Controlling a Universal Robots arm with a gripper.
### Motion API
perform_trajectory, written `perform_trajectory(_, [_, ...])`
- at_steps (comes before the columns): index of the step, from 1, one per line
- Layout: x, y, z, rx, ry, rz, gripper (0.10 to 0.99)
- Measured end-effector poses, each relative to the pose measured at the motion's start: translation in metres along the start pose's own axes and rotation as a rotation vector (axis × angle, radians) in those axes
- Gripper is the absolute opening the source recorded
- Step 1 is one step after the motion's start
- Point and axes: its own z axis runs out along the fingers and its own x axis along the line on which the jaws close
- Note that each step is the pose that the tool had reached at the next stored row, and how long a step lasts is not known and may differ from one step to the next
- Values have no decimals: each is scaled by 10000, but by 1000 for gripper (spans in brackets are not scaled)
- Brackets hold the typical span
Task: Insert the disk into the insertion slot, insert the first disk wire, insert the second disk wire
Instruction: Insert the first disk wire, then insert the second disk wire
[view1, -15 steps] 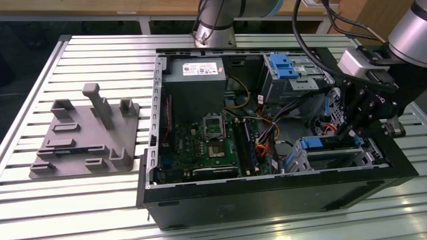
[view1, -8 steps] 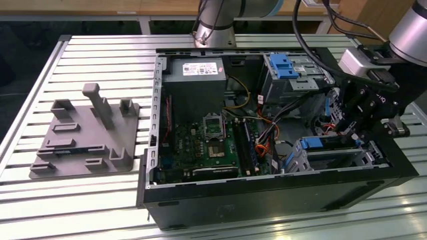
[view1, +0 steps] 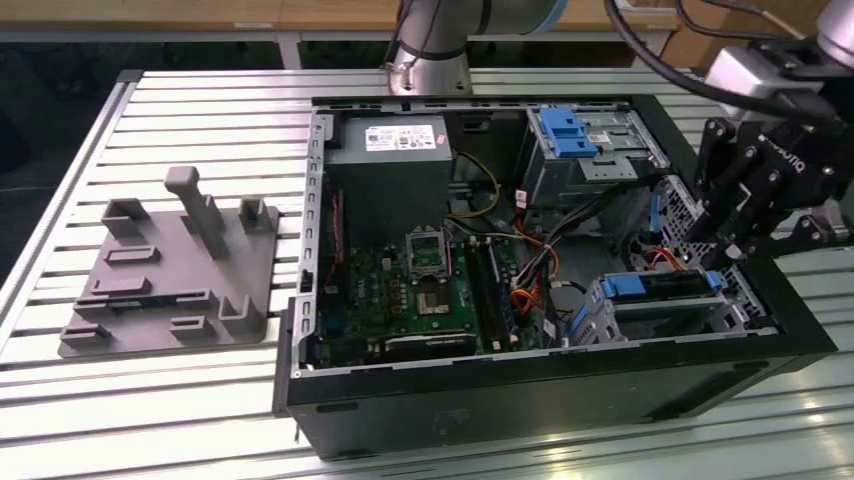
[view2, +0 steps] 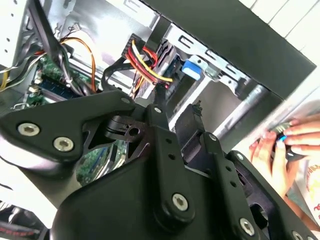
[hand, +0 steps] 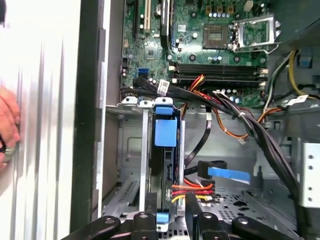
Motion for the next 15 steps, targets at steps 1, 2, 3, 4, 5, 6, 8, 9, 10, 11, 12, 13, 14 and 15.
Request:
perform_trajectory(1, [1,1,-45,0,0,0,361])
perform_trajectory(2, [3,1,-90,0,0,0,361])
perform_trajectory(3, [4,1,-123,0,1,0,361])
perform_trajectory(4, [4,1,-133,0,0,0,361])
perform_trajectory(5, [5,1,-135,0,-2,-1,361])
perform_trajectory(6, [5,1,-135,0,-2,0,361])
perform_trajectory(8, [4,1,-136,0,0,0,361])
perform_trajectory(9, [3,1,-137,0,-1,0,361])
perform_trajectory(10, [3,1,-137,0,0,0,361])
perform_trajectory(11, [3,1,-137,0,0,-1,361])
perform_trajectory(12, [3,1,-137,0,-1,0,361])
perform_trajectory(13, [3,1,-137,0,0,0,361])
perform_trajectory(14, [2,1,-137,-1,0,0,361])
perform_trajectory(15, [2,1,-137,0,0,0,361])
